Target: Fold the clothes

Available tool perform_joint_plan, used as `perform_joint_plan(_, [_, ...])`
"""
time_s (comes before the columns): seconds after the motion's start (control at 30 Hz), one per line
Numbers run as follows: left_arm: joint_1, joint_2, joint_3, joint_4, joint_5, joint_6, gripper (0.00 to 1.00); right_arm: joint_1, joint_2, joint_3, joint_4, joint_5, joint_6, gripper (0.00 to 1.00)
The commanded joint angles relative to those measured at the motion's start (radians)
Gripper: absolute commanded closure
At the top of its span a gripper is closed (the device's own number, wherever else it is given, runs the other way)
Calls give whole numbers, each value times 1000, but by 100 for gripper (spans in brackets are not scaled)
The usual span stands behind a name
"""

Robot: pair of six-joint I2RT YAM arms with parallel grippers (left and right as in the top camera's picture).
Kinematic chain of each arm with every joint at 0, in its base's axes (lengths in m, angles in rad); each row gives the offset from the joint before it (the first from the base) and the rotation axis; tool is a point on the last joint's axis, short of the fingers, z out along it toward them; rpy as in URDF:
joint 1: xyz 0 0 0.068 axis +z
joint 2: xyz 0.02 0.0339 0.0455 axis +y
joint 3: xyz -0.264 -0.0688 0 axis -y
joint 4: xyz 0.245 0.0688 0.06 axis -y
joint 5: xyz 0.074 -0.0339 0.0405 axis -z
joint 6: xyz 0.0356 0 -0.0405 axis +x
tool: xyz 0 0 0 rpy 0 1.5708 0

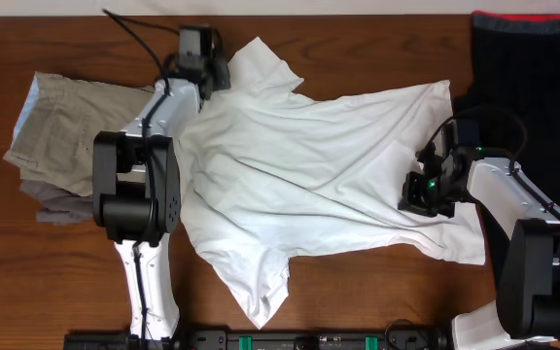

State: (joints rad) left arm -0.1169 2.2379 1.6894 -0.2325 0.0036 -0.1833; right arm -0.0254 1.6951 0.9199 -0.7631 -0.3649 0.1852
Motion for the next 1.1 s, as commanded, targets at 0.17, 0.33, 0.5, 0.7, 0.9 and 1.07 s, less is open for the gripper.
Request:
perform_joint_plan(0.17, [9,-33,217,-386,244,9,83,6,-1,0,55,-118,-95,84])
perform_joint_plan(0.33, [8,-51,216,-671,369,10,58,6,-1,53,91,-217,-146,79])
perform_joint_plan(0.5, [-23,-51,150,-824,372,43,59,6,-1,148,99,-245,-75,81])
perform_joint_plan(0.7, [-93,-51,-17,-563,267,54,77,9,-1,198,95,-246,-32,81])
perform_joint_plan(0.9, [-116,-47,-96,-393,215,55,94,26,-1,198,49,-245,-33,81])
perform_joint_plan(1.07, [-114,0,-109,-340,143,58,94,34,-1,198,32,-245,-33,82])
